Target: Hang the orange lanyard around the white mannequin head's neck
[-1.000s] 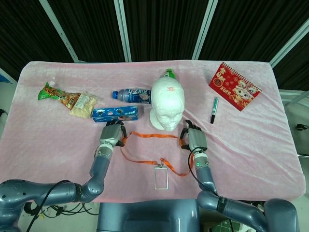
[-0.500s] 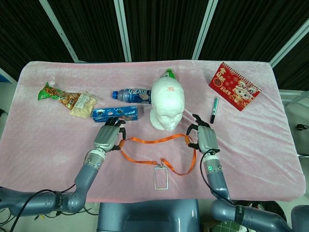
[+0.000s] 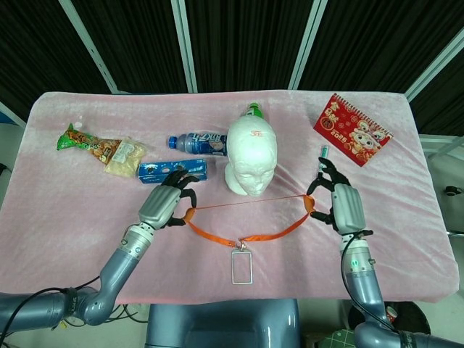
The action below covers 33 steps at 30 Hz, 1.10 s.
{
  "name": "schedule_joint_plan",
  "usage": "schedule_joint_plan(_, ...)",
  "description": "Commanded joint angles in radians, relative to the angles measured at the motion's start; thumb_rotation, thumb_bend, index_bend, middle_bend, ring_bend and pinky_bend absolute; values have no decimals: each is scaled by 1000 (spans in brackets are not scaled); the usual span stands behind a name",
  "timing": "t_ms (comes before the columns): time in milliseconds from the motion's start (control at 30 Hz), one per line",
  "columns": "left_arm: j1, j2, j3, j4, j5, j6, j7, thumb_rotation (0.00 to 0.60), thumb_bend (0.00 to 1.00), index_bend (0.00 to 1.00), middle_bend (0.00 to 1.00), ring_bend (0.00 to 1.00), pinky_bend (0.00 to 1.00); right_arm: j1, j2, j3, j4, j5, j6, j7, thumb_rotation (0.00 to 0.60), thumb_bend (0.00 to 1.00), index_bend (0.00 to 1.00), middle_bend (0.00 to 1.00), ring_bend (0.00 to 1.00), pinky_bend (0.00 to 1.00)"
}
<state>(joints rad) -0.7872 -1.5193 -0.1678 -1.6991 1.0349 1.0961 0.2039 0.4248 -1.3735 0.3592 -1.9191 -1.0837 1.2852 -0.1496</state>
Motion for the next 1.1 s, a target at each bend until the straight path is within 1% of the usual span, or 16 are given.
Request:
schedule_joint_plan(33, 3, 26, -52, -32, 20, -13, -68, 600, 488, 606, 174, 0, 0, -3, 49, 22, -47, -7, 0, -5, 600, 453, 692, 113, 187, 180)
schedule_joint_plan(100, -3, 26, -85, -31, 38, -1, -90, 600, 488, 607, 175, 0, 0, 9, 74, 41, -69, 2, -11, -15, 600, 453, 692, 116, 187, 180)
schedule_joint_plan(267, -11, 10, -137, 2, 82, 48, -114, 600, 486, 609, 175, 0, 0, 47, 109, 88, -97, 29, -30, -44, 600, 453, 692, 119, 187, 180)
schedule_joint_plan(400, -17, 2, -175, 31, 73, 61, -136, 600, 486, 610, 175, 0, 0, 90, 125, 126, -100, 75, -49, -84, 600, 453, 692, 120, 188, 180)
schedule_joint_plan(500, -22, -5, -195, 63, 62, 65, -144, 600, 486, 611, 175, 0, 0, 119, 130, 149, -92, 113, -65, -105, 600, 453, 692, 120, 188, 180)
schedule_joint_plan(633, -30, -18, -232, 92, 19, 41, -194, 600, 485, 611, 174, 0, 0, 172, 131, 184, -67, 188, -97, -131, 600, 455, 692, 119, 188, 180)
schedule_joint_plan(867, -56, -53, -293, 156, 0, 27, -278, 600, 482, 609, 173, 0, 0, 266, 131, 231, 11, 301, -154, -162, 600, 458, 692, 119, 188, 180)
schedule_joint_plan(967, -63, -62, -306, 162, -18, -5, -325, 600, 476, 609, 173, 0, 0, 294, 135, 247, 50, 352, -171, -167, 600, 459, 693, 119, 188, 180)
schedule_joint_plan(1100, -71, -58, -311, 160, -33, -56, -367, 600, 468, 609, 172, 0, 0, 309, 152, 252, 86, 391, -187, -165, 600, 458, 696, 119, 188, 180)
